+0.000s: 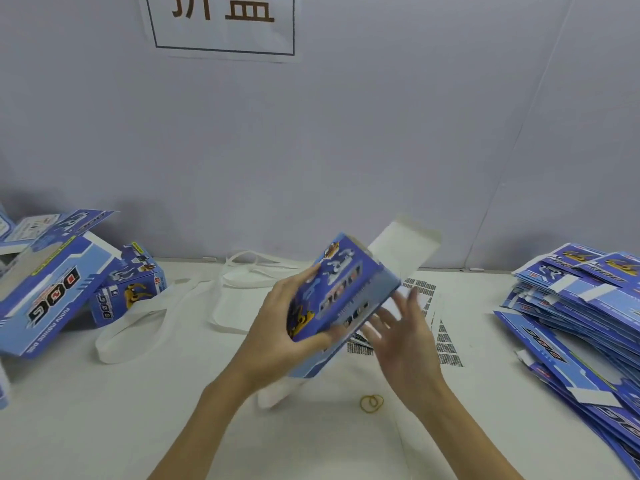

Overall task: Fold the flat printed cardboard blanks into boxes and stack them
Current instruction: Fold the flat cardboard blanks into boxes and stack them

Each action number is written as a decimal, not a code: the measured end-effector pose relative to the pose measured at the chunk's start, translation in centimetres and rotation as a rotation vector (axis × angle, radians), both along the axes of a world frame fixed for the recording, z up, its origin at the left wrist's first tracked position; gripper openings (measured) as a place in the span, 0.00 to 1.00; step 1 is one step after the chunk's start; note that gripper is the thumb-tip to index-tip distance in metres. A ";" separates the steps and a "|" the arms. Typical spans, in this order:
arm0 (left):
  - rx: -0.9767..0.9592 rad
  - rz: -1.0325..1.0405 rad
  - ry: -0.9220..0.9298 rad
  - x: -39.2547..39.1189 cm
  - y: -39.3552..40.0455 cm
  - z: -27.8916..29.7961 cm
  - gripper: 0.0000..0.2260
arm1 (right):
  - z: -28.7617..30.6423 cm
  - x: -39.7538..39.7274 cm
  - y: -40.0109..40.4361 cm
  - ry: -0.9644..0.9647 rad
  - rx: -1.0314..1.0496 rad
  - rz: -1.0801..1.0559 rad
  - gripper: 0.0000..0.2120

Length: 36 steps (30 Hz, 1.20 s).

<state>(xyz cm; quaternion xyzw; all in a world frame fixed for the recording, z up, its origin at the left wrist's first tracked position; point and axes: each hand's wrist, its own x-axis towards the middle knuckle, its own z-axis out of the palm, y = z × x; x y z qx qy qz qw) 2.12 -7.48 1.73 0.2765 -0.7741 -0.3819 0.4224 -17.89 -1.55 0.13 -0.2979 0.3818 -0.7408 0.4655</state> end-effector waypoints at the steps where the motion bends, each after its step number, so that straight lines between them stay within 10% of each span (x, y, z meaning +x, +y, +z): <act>1: 0.114 -0.054 0.084 0.3 0.1 0.3 0.32 | -0.2 0.2 0.1 0.137 0.032 0.067 0.29; 9: 0.756 0.024 0.525 1.9 -1.4 -0.5 0.24 | -1.0 1.7 0.4 0.418 0.097 0.201 0.26; 22: 0.373 0.232 0.272 0.6 -2.6 -2.0 0.40 | -2.1 2.8 0.6 0.671 0.025 -0.009 0.25; 28: 0.454 0.164 0.372 1.1 -2.8 -1.7 0.27 | -1.8 2.0 0.5 0.562 0.083 0.104 0.19; 33: 0.276 0.173 0.445 0.8 -1.4 -0.7 0.32 | -1.6 2.0 0.6 0.854 0.035 -0.184 0.30; 36: 0.018 0.138 0.405 0.1 0.1 0.1 0.41 | -1.0 2.3 1.2 0.745 -0.117 -0.010 0.39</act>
